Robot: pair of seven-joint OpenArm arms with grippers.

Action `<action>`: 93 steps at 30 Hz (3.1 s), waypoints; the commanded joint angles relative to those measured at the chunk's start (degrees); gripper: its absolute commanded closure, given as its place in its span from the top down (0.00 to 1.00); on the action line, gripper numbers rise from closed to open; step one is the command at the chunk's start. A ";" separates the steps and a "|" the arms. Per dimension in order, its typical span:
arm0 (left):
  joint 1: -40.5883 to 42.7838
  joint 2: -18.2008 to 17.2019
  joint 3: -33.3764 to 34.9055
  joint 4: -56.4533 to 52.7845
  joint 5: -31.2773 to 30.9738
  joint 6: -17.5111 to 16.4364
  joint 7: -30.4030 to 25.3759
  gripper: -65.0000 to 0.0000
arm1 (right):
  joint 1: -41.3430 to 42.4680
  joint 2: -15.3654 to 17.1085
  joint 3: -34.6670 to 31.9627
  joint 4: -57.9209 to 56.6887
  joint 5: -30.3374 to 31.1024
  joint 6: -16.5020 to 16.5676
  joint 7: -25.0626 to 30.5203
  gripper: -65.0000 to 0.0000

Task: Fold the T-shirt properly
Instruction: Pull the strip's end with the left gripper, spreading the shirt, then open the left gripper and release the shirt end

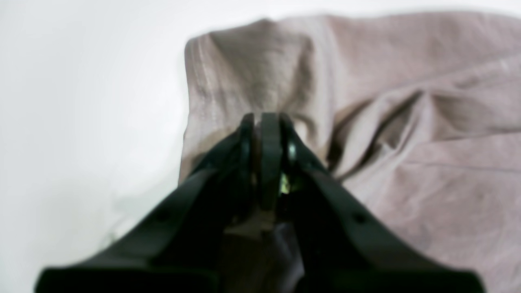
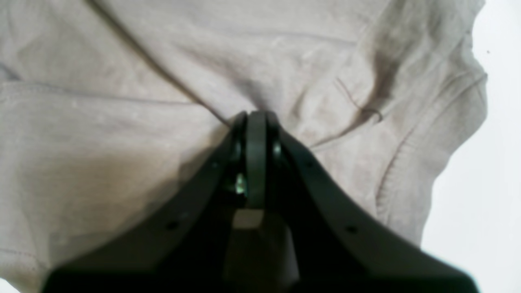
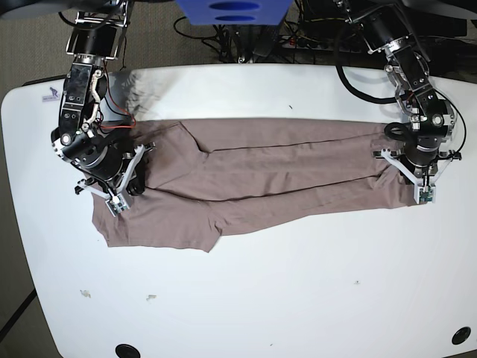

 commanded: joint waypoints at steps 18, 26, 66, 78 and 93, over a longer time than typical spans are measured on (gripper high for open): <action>-0.54 -0.88 -0.28 1.92 -0.27 0.20 0.60 0.14 | -0.28 0.47 0.10 -0.36 -2.96 -0.26 -4.22 0.00; -0.54 -0.88 -0.28 2.36 -0.27 0.20 0.60 0.45 | -0.37 0.47 0.10 -0.36 -2.96 -0.26 -4.22 0.00; 0.43 -6.86 -17.86 10.98 -22.07 -14.48 11.06 0.57 | -0.55 0.65 -0.25 -0.45 -2.96 -0.26 -4.13 0.00; 0.61 -10.20 -19.71 9.75 -33.15 -15.14 17.39 0.57 | -0.55 0.65 -0.34 -0.45 -2.96 -0.26 -4.22 0.00; 0.43 -15.65 -19.53 -4.76 -43.17 -15.14 17.74 0.57 | -0.63 0.74 -0.34 -0.45 -2.96 -0.26 -4.22 0.00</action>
